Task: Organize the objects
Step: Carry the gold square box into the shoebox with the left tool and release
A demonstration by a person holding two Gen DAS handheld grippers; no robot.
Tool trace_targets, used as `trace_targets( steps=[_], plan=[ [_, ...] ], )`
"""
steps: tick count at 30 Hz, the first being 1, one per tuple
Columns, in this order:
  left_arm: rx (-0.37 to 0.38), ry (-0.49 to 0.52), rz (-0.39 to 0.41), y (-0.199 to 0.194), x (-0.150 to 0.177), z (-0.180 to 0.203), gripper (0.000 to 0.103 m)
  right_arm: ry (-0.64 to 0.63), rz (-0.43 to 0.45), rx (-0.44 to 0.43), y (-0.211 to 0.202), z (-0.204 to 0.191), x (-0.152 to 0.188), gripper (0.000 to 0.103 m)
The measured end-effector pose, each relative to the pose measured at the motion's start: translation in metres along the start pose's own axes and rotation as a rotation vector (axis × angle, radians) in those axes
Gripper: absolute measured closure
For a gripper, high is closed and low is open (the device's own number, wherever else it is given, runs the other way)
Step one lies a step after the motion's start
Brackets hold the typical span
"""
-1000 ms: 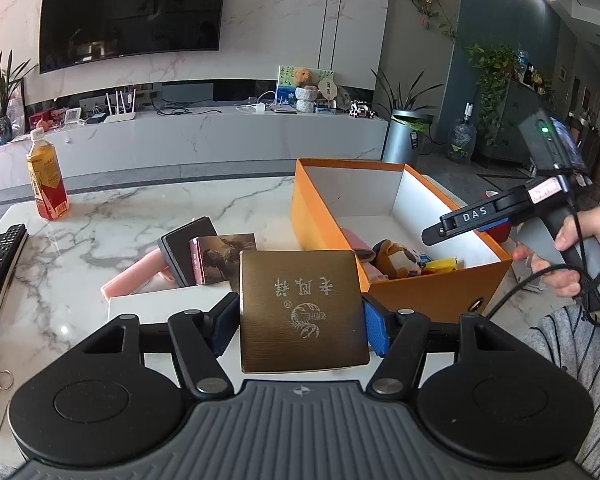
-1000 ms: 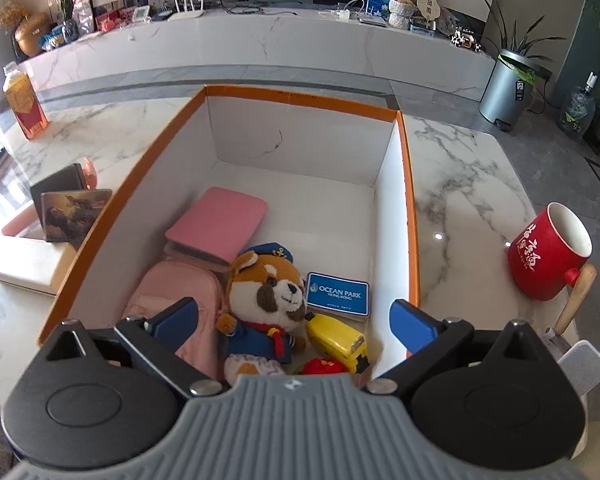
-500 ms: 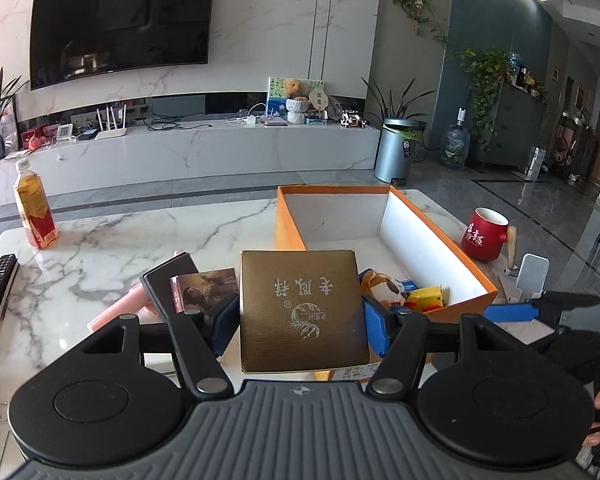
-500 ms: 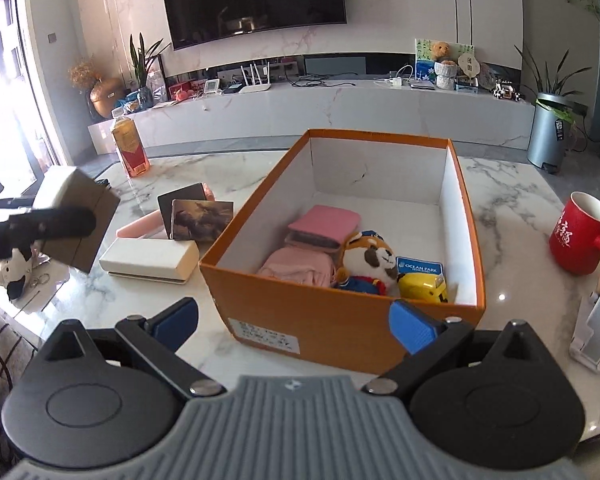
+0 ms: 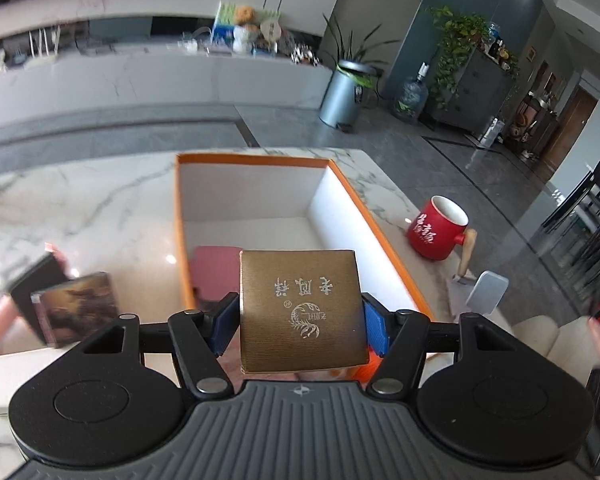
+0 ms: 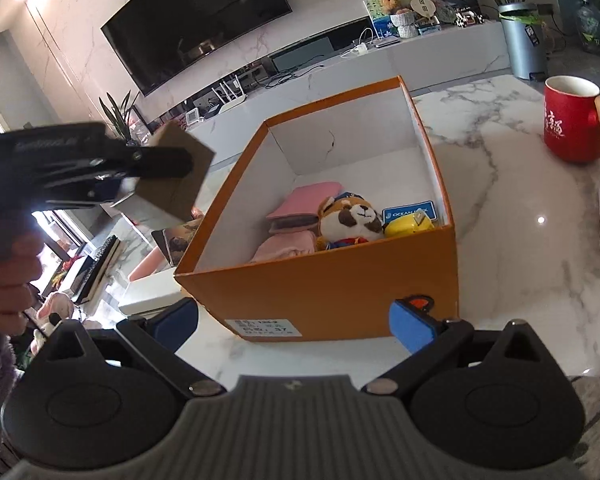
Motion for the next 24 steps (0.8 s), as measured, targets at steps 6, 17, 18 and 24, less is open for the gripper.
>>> trace_targets(
  steps=[6, 17, 18, 24],
  plan=[
    [0.084, -0.149, -0.1, 0.069, -0.025, 0.0, 0.029, 0.029, -0.016, -0.047, 0.0, 0.008, 0.001, 0.001],
    [0.068, -0.252, -0.214, 0.159, -0.034, -0.009, 0.029, 0.119, -0.063, -0.121, 0.004, 0.029, 0.0, 0.001],
    [0.066, -0.263, -0.225, 0.163, -0.032, -0.011, 0.029, 0.122, -0.065, -0.125, 0.005, 0.029, 0.0, 0.001],
    [0.052, -0.256, -0.269, 0.173, -0.021, -0.013, 0.029, 0.107, -0.08, -0.136, 0.007, 0.028, 0.0, 0.002]
  ],
)
Point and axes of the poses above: each gripper's, at about its wrist camera, not at the fingertips, and y roughly the way its jaws point, z to its right, x to its underside, the point moved 3 cm from there along y, roughly the way its jaws point, and after that the axes turned 6 degrees about x, right-handed, at the moved point
